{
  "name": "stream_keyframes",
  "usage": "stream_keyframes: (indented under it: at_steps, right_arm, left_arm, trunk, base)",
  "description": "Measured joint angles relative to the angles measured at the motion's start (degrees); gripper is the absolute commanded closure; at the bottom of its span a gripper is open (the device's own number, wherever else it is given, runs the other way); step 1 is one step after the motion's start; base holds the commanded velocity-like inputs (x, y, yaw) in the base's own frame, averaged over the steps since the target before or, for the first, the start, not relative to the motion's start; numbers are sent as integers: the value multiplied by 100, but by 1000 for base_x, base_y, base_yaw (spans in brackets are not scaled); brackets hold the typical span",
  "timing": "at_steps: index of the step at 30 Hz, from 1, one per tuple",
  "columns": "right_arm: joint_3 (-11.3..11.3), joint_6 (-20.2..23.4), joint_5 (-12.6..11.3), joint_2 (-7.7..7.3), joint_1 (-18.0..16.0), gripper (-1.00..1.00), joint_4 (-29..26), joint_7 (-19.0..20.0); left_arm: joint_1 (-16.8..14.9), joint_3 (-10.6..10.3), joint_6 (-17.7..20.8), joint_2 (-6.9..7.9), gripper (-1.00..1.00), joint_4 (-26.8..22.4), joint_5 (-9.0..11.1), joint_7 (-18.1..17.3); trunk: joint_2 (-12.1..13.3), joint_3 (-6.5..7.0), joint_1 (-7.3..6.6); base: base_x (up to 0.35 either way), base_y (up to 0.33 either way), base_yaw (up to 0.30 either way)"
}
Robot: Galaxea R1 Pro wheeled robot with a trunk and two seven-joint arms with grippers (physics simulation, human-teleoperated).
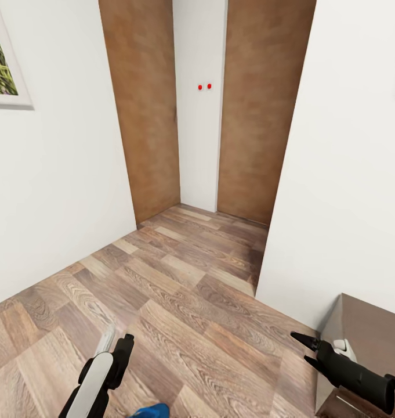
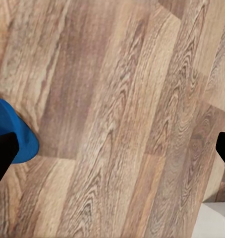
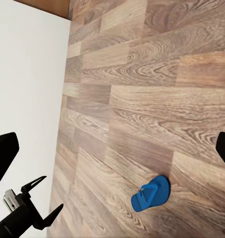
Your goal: In the bedroom, move the book from the bed onto either nightstand, and place the two sandals side by side next to the bed.
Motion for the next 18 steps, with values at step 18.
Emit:
stream_keyframes:
  at_steps: [18]
  right_arm:
    - [-9, -6, 0, 0, 1, -100, 0, 0]
  left_arm:
    - [0, 0, 0, 0, -100, -1, -5, 1]
  trunk:
    - [-24, -399, 46]
  base:
    - [0, 0, 0]
